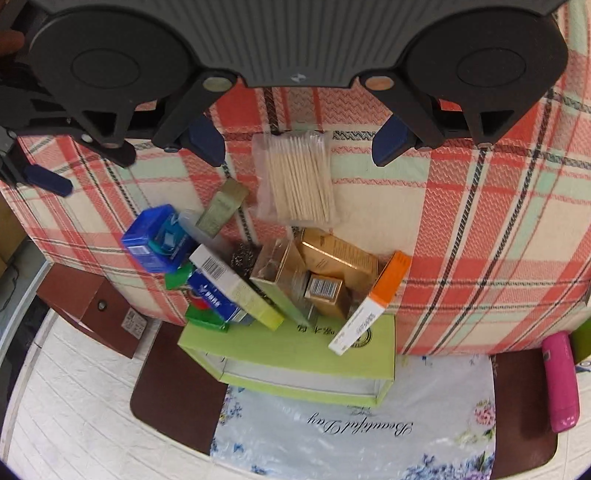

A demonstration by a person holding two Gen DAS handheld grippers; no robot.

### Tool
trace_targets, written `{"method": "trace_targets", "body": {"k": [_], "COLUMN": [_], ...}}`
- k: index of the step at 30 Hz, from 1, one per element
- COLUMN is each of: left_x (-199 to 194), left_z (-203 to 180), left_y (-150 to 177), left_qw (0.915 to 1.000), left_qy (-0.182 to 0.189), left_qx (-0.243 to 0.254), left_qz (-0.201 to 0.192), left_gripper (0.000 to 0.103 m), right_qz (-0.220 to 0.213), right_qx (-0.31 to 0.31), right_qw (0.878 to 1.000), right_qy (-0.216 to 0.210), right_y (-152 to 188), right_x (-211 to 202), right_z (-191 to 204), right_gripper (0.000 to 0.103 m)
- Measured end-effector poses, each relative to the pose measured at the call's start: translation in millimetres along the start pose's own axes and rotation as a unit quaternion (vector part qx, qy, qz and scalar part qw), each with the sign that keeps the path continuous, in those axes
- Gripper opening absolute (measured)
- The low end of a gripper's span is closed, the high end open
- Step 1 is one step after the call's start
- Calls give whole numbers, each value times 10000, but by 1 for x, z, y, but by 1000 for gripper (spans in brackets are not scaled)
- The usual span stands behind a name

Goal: Organize objects
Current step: 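Grasp the cotton swab bag with the left tool while the right tool grasps the small green box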

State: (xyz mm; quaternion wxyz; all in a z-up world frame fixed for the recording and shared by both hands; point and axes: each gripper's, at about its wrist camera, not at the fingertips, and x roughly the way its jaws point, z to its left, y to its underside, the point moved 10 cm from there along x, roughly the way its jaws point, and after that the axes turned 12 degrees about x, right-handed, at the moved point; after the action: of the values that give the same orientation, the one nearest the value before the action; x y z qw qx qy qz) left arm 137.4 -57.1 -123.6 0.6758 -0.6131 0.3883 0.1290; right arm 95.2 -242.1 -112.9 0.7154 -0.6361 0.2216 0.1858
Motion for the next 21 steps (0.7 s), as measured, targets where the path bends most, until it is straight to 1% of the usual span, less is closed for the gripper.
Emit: {"method": "trace_targets", "body": {"k": [2, 7, 8, 9, 10, 12, 13, 14, 17, 21], "left_x": [9, 27, 30, 34, 37, 35, 32, 28, 18, 13], "left_z": [1, -3, -3, -2, 1, 9, 13, 18, 30, 36], "left_y": [-2, -8, -7, -6, -4, -4, -3, -2, -1, 0], "left_qw": [10000, 9999, 9999, 9998, 9997, 9999, 9999, 9998, 9998, 9995], "left_qy": [-56, -108, -85, -42, -6, 5, 58, 90, -3, 25], "left_qx": [-40, 78, 104, 132, 163, 83, -30, -101, -180, -304], "left_qz": [28, 59, 74, 129, 189, 133, 155, 150, 89, 103], "left_gripper": [90, 89, 80, 47, 34, 29, 28, 28, 28, 28], "right_qz": [9, -8, 12, 19, 43, 175, 225, 270, 385, 597], "right_qx": [160, 424, 423, 450, 515, 669, 757, 832, 913, 742], "right_qw": [9999, 9990, 9989, 9988, 9985, 9974, 9965, 9956, 9939, 9939], "right_qy": [8, -172, -202, -194, -159, -177, -266, -340, -481, -558], "right_y": [3, -2, -2, -2, -2, -2, -2, -3, -7, -7], "right_x": [-3, -7, -5, -2, 2, 13, 19, 25, 44, 69], "right_z": [-4, -4, -1, 3, 6, 14, 20, 26, 47, 74], "right_gripper": [103, 102, 98, 95, 91, 82, 76, 72, 72, 71]}}
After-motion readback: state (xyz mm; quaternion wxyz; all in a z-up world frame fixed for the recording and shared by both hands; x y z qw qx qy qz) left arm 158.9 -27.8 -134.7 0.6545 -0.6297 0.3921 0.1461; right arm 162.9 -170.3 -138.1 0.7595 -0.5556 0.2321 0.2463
